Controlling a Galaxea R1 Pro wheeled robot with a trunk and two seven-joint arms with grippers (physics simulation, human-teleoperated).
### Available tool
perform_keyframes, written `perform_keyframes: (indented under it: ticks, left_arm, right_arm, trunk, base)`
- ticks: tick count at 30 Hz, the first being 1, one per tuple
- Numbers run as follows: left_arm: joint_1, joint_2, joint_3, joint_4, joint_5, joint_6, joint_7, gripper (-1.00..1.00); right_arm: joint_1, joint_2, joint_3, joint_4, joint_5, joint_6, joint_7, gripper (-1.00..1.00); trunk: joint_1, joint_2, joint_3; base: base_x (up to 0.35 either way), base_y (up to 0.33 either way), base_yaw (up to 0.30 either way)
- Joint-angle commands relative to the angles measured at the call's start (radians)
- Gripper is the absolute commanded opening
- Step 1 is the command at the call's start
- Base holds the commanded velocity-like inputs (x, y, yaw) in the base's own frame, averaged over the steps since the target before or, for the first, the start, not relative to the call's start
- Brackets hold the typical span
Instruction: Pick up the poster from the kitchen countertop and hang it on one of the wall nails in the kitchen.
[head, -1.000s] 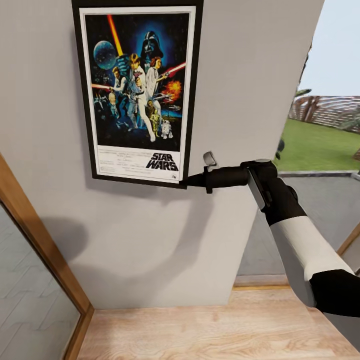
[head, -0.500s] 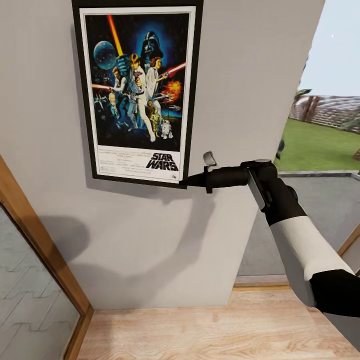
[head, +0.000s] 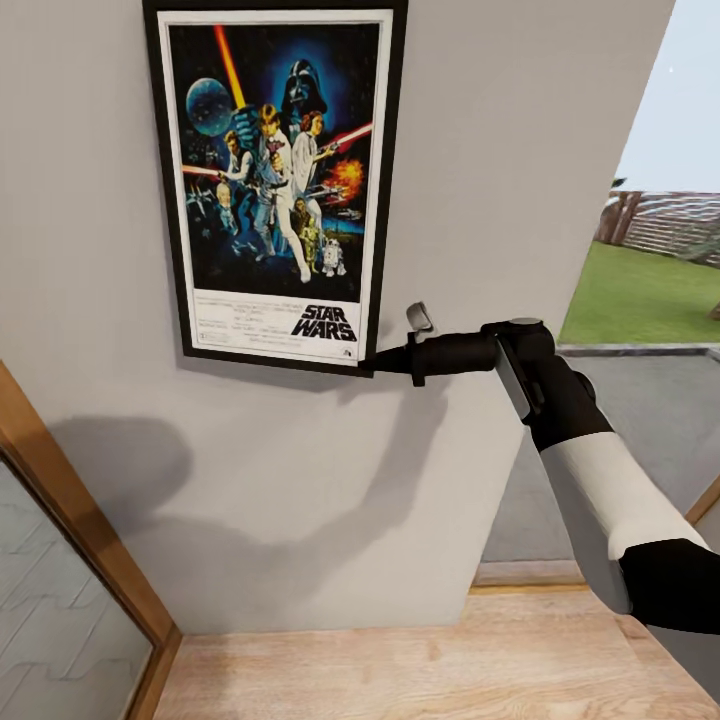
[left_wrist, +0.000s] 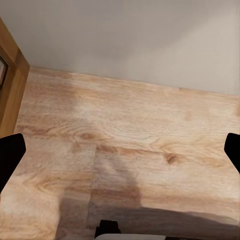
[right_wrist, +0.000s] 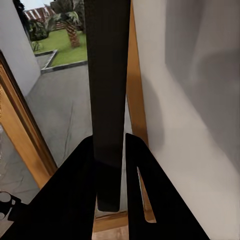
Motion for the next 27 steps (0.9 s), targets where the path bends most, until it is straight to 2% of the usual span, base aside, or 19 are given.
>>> perform_keyframes:
  ticks: [1,27]
  left_arm:
    - [0.0,0.0,0.002,-0.001,0.009,0.001,-0.007,1.0]
    - [0.0,0.0,0.003,-0.002,0.009,0.001,-0.007,1.0]
  right_arm:
    - [-0.001,-0.001,0.002,0.001,0.0,0.01,0.0,-1.0]
    - [-0.001,0.0,0.002,-0.003,0.001,0.01,-0.001,-1.0]
  trunk:
    - [0.001,-0.002,-0.002]
    - [0.001,-0.002,-0.002]
  base:
    - [0.012,0.0,0.0]
    - [0.001,0.0,0.0]
